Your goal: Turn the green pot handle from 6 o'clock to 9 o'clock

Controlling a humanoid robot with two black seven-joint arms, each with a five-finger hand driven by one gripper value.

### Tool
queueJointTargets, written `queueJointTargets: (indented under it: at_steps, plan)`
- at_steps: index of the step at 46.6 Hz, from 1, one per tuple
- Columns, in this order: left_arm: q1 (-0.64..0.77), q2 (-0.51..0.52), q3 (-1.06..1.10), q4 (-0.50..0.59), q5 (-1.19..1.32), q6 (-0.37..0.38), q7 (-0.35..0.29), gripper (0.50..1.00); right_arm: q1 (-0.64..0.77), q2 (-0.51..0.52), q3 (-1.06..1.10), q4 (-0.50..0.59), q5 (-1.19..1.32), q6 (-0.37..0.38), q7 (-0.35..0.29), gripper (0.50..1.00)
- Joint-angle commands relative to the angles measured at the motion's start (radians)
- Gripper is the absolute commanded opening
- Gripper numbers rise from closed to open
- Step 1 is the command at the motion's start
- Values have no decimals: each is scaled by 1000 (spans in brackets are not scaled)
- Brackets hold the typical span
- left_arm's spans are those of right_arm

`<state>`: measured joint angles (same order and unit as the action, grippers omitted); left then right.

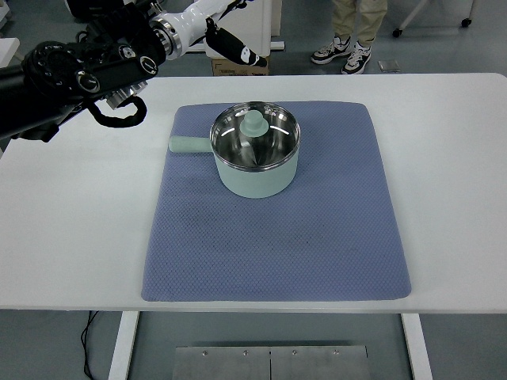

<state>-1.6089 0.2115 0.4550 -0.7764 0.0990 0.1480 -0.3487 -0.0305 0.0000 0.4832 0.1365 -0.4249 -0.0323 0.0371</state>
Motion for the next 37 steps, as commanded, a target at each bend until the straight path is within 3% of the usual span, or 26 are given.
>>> queueJointTargets:
  at_steps: [1,17,37]
  plan:
    - [21,6,-1,6,-100,-1,0,1000,0,0,0,0,0,0,0,1000]
    - [145,32,-108,92,-403,2,8,1000,0,0,0,0,0,0,0,1000]
    - [337,121,-436,132,-436,-15,8,1000,0,0,0,2,0,0,0,1000]
